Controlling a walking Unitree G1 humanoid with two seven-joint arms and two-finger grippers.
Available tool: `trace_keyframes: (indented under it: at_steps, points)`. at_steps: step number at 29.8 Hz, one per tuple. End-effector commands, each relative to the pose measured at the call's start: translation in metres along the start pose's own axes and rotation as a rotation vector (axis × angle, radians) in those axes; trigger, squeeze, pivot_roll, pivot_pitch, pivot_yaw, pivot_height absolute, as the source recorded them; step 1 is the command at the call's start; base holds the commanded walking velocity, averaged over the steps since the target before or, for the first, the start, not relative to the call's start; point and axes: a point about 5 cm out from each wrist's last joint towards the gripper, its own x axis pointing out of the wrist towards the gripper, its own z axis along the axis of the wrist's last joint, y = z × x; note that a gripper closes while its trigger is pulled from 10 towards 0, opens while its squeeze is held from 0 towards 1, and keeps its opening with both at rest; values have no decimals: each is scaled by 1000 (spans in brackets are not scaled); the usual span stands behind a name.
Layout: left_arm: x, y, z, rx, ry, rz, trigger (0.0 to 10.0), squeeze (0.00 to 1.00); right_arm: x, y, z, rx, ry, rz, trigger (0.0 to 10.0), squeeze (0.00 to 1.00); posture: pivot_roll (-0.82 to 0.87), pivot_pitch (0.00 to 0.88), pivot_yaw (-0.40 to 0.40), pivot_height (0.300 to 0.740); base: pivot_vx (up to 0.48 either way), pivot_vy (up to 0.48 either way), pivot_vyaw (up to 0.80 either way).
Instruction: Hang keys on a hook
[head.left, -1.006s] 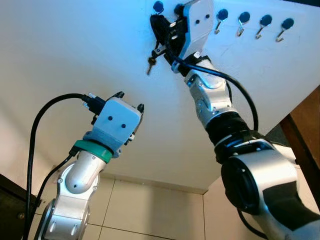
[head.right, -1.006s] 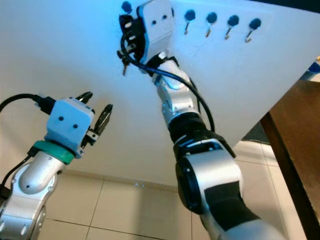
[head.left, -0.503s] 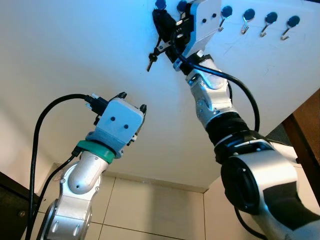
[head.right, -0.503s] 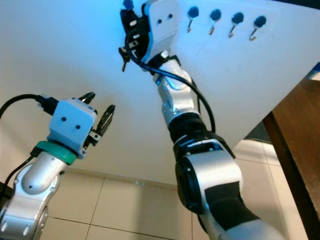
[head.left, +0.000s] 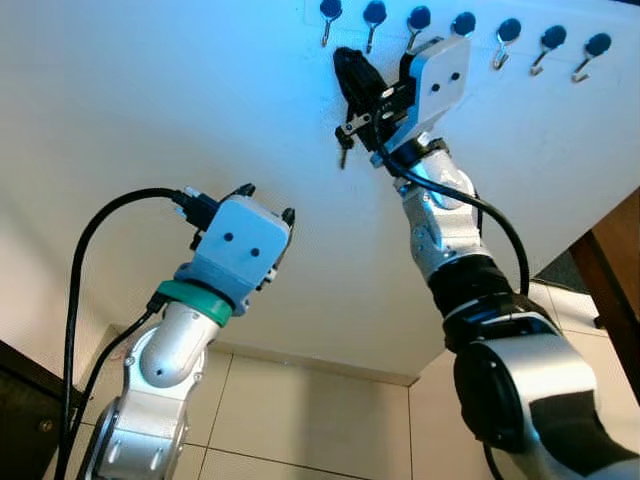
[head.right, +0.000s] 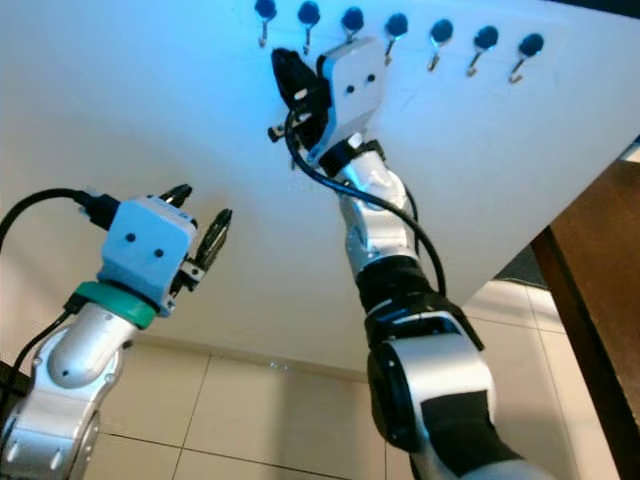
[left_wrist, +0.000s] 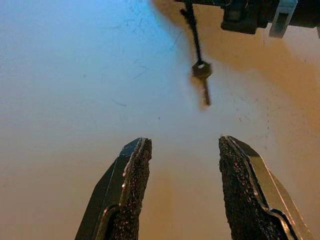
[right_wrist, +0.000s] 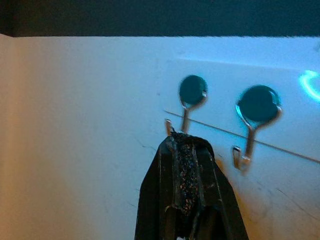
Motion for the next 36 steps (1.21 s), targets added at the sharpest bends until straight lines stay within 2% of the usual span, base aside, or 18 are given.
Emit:
trace_keyframes:
  at_steps: [1, 2, 3, 4, 7, 12, 17, 18, 19, 24, 31, 36]
  points:
    - [0, -4, -1, -6, -4, -16, 10000, 0, 6, 2, 6, 9, -24, 26, 10000, 0, 160, 161, 18, 740, 0, 0, 0]
    - [0, -4, -1, -6, -4, -16, 10000, 0, 6, 2, 6, 9, -24, 26, 10000, 0, 160, 161, 18, 740, 0, 0, 0]
    - [0, -3, -1, -4, -6, -12, 10000, 0, 15, 6, 12, 10, -42, 49, 10000, 0, 168, 161, 11, 740, 0, 0, 0]
    - [0, -3, -1, -4, -6, -12, 10000, 0, 15, 6, 12, 10, -42, 49, 10000, 0, 168, 161, 11, 740, 0, 0, 0]
    - [-2, -3, 0, 0, -3, -4, 10000, 0, 30, 15, 23, 20, -73, 83, 10000, 0, 178, 163, 2, 740, 0, 0, 0]
    - [-2, -4, 0, -1, -2, 0, 10000, 0, 39, 23, 27, 34, -79, 89, 10000, 0, 180, 167, 1, 740, 0, 0, 0]
    - [-2, -5, 0, -3, -3, 0, 10000, 0, 43, 31, 21, 17, -23, 84, 10000, 0, 185, 174, 1, 740, 0, 0, 0]
    - [-2, -5, 0, -3, -3, 0, 10000, 0, 43, 31, 21, 17, -23, 84, 10000, 0, 185, 174, 1, 740, 0, 0, 0]
    - [-2, -4, 0, -1, -2, 2, 10000, 0, 44, 28, 21, -41, -8, 47, 10000, 0, 187, 176, 2, 740, 0, 0, 0]
    - [-2, -4, -1, -1, 0, 2, 10000, 0, 42, 19, 24, -102, -18, -8, 10000, 0, 183, 178, 3, 740, 0, 0, 0]
    - [-2, -4, -1, -5, 0, -4, 10000, 0, 40, 13, 29, -129, -52, -21, 10000, 0, 173, 176, 13, 740, 0, 0, 0]
    - [0, -4, -1, -6, -3, -6, 10000, 0, 38, 15, 31, -95, -79, 42, 10000, 0, 169, 176, 16, 740, 0, 0, 0]
